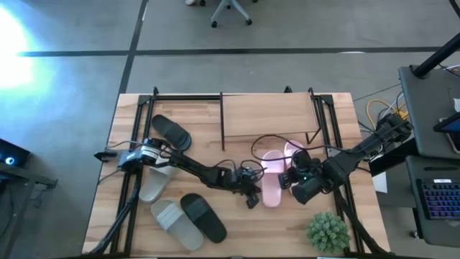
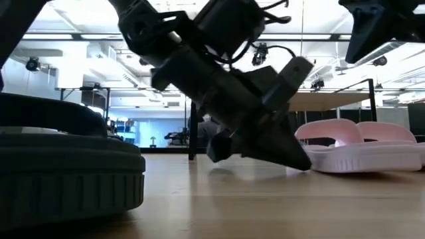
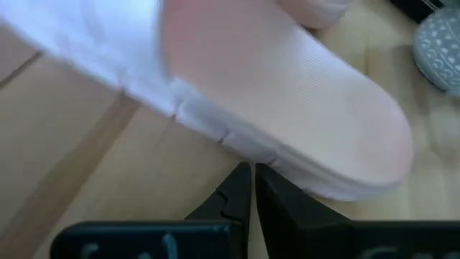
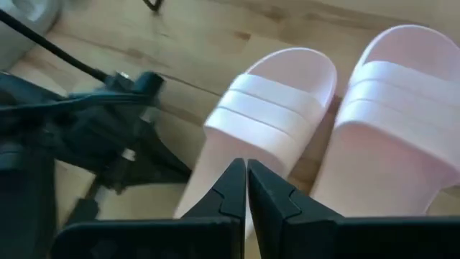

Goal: Pick and place slides into the shelf
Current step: Move the left pink slide to the center of the table, then adjust the pink slides on the table

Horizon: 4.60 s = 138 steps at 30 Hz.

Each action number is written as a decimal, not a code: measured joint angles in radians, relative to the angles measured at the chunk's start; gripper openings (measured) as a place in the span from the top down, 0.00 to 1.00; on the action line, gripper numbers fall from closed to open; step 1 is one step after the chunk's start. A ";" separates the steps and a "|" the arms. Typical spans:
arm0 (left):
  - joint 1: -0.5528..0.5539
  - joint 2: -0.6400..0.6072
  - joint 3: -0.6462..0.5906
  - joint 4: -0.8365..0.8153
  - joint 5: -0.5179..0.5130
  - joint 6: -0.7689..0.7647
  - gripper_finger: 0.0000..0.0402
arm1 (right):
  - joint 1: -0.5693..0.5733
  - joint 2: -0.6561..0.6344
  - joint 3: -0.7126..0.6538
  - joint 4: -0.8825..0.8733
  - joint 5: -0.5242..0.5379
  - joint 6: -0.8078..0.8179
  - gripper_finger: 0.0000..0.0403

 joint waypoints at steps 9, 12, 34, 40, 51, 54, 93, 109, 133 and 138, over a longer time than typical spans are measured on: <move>0.035 -0.003 0.074 -0.009 -0.004 0.125 0.98 | 0.007 0.000 -0.003 -0.001 0.012 0.032 0.98; 0.043 -0.006 0.072 -0.032 -0.001 0.125 0.98 | 0.014 0.000 -0.002 -0.001 0.012 0.034 0.98; 0.068 -0.007 0.070 -0.134 -0.022 0.256 0.98 | 0.094 0.002 0.002 -0.001 0.013 0.080 0.98; 0.110 0.015 0.095 -0.087 -0.023 0.257 0.98 | 0.094 0.002 0.002 -0.012 0.012 0.106 0.98; 0.076 -0.053 0.093 -0.261 0.025 0.257 0.98 | 0.104 0.002 0.002 -0.020 -0.022 0.107 0.98; 0.022 -0.094 0.091 -0.335 0.018 0.264 0.98 | 0.121 0.002 0.002 -0.014 -0.043 0.130 0.98; -0.102 -0.681 -0.315 -0.628 -0.342 -0.139 0.98 | 0.184 0.230 -0.265 0.143 -0.410 0.420 0.98; -0.102 -0.678 -0.316 -0.638 -0.347 -0.053 0.98 | 0.178 0.162 -0.170 0.394 -0.433 0.218 0.98; -0.100 -0.681 -0.327 -0.638 -0.343 -0.026 0.98 | 0.056 0.403 -0.124 0.460 -0.282 0.241 0.98; -0.102 -0.681 -0.331 -0.639 -0.333 -0.032 0.98 | 0.054 0.354 -0.125 0.387 -0.262 0.225 0.98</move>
